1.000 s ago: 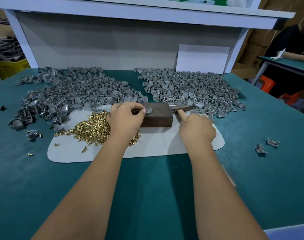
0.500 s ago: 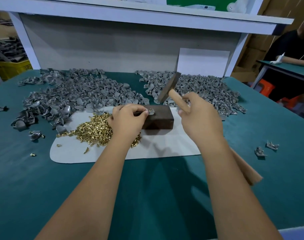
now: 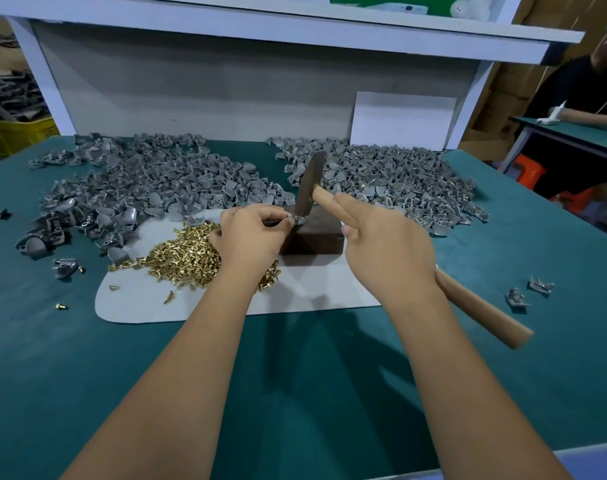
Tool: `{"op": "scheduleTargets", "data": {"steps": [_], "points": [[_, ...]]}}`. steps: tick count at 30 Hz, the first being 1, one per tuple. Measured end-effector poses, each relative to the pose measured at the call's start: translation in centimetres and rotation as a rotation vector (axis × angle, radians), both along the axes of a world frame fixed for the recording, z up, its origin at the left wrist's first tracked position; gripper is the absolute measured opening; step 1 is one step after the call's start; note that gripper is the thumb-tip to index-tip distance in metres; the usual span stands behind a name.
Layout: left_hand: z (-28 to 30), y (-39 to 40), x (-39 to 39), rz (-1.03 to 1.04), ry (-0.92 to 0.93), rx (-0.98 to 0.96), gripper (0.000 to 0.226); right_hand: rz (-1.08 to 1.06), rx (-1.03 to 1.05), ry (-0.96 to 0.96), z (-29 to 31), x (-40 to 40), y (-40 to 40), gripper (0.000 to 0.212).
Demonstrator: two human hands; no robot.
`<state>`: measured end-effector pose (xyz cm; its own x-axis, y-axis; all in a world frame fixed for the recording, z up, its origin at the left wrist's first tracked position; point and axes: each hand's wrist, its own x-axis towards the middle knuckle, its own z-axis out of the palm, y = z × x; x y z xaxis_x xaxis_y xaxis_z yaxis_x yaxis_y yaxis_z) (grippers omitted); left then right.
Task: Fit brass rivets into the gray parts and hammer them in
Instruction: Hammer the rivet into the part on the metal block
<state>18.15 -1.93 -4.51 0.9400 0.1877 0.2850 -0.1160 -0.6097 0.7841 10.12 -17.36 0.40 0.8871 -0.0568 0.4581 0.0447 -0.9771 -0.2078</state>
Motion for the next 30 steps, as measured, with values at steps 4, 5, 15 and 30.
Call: {"op": "scheduleTargets", "data": {"steps": [4, 5, 15, 30], "points": [[0.0, 0.0, 0.0, -0.002, 0.011, -0.014, 0.029, -0.06, 0.098, -0.122, 0.3, 0.2, 0.1, 0.048], [0.0, 0.0, 0.0, -0.006, 0.012, -0.016, 0.028, -0.055, 0.071, -0.107, 0.2, 0.2, 0.1, 0.048], [0.1, 0.0, 0.0, -0.016, 0.019, -0.031, 0.024, -0.018, 0.014, -0.054, -0.7, 0.4, 0.7, 0.05], [-0.1, 0.0, 0.4, 0.001, 0.022, -0.032, 0.029, -0.037, 0.02, -0.127, -0.2, 0.6, 0.5, 0.049]]}}
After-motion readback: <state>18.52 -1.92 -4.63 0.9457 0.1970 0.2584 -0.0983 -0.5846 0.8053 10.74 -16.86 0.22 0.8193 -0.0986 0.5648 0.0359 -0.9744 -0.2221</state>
